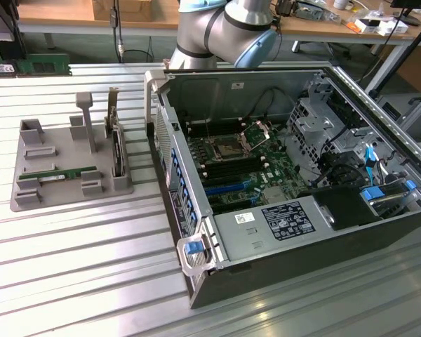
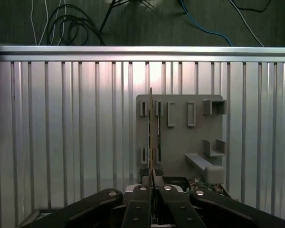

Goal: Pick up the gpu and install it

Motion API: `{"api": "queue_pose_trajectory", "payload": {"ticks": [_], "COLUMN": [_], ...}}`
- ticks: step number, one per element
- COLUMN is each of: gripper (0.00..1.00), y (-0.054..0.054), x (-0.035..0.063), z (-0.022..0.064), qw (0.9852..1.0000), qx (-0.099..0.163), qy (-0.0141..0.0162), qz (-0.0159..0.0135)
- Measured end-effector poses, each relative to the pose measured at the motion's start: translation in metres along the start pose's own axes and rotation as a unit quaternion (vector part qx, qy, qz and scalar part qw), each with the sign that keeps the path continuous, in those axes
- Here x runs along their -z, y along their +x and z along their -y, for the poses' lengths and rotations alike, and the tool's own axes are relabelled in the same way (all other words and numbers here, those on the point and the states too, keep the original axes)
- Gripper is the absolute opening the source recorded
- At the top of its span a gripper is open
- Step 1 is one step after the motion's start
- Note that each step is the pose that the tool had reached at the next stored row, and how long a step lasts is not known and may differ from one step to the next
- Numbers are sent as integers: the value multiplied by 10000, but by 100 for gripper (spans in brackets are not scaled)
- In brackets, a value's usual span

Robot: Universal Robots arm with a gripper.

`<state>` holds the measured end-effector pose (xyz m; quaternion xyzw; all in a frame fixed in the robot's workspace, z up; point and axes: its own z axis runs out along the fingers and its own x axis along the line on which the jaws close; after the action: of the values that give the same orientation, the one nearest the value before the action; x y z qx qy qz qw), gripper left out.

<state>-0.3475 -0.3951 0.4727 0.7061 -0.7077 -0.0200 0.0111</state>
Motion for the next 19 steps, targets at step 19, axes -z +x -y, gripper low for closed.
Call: {"api": "queue_pose_trajectory", "payload": {"ticks": [19], "gripper": [12], "y": [0], "x": [-22], "z": [489], "qw": [10000], "qx": [0], "qy": [1], "qz": [1]}}
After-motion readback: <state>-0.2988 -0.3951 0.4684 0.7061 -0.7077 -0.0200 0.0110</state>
